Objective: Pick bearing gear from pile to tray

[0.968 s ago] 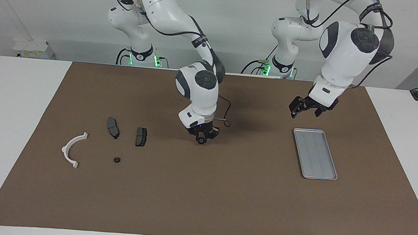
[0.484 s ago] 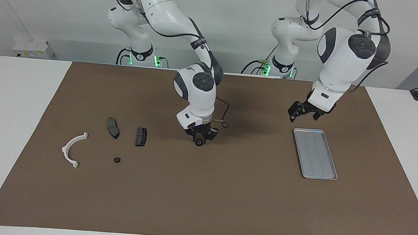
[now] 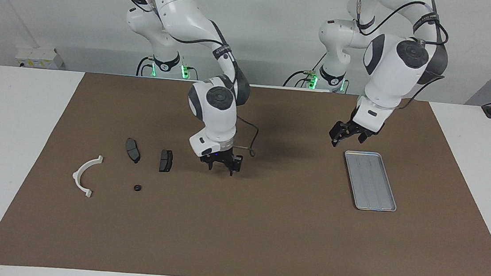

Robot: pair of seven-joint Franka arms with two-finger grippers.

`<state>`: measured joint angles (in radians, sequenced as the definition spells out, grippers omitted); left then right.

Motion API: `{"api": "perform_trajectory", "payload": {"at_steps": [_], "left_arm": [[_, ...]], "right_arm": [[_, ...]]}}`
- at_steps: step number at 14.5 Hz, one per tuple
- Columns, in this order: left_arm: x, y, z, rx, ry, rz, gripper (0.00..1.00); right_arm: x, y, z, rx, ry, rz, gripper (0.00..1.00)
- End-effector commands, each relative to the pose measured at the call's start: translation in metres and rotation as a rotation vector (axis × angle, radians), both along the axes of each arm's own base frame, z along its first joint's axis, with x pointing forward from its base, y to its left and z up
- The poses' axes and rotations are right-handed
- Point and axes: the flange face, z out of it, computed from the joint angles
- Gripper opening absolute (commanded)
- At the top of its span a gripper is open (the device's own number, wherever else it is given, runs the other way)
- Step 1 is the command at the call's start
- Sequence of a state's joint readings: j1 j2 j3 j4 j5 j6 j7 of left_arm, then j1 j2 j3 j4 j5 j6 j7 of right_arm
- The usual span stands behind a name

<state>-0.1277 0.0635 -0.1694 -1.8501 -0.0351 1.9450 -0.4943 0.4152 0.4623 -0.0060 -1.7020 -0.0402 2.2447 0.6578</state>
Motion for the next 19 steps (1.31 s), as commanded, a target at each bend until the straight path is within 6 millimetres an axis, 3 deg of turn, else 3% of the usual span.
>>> {"api": "perform_trajectory", "payload": {"at_steps": [1, 3, 5, 9, 10, 12, 13, 14, 18, 19], "left_arm": [[0.0, -0.029, -0.012, -0.022, -0.022, 0.041, 1.0], [0.004, -0.055, -0.015, -0.034, -0.025, 0.046, 1.0], [0.018, -0.106, -0.021, -0.051, -0.013, 0.105, 1.0], [0.044, -0.227, -0.073, -0.033, 0.0, 0.202, 1.0], [0.048, -0.245, -0.087, -0.029, -0.008, 0.216, 1.0], [0.045, -0.259, -0.108, -0.018, -0.006, 0.204, 1.0], [0.034, -0.277, -0.136, 0.005, 0.018, 0.176, 1.0], [0.023, -0.29, -0.147, 0.024, 0.015, 0.15, 1.0], [0.013, -0.291, -0.16, 0.037, 0.036, 0.169, 1.0], [-0.004, -0.307, -0.173, 0.021, 0.023, 0.188, 1.0]], "right_arm": [[0.026, -0.076, 0.015, -0.013, 0.001, 0.092, 0.8], [0.04, -0.133, 0.015, -0.028, 0.004, 0.169, 0.8], [0.046, -0.174, 0.012, -0.037, 0.009, 0.234, 0.8], [0.044, -0.214, -0.001, -0.047, 0.024, 0.318, 0.79], [0.043, -0.217, -0.005, -0.048, 0.032, 0.332, 0.79], [0.038, -0.22, -0.015, -0.049, 0.034, 0.35, 0.79], [0.036, -0.224, -0.022, -0.05, 0.025, 0.355, 0.79], [0.035, -0.229, -0.027, -0.05, 0.017, 0.354, 0.79], [0.037, -0.244, -0.036, -0.053, 0.014, 0.37, 0.79], [0.035, -0.248, -0.044, -0.054, 0.014, 0.379, 0.79]]}}
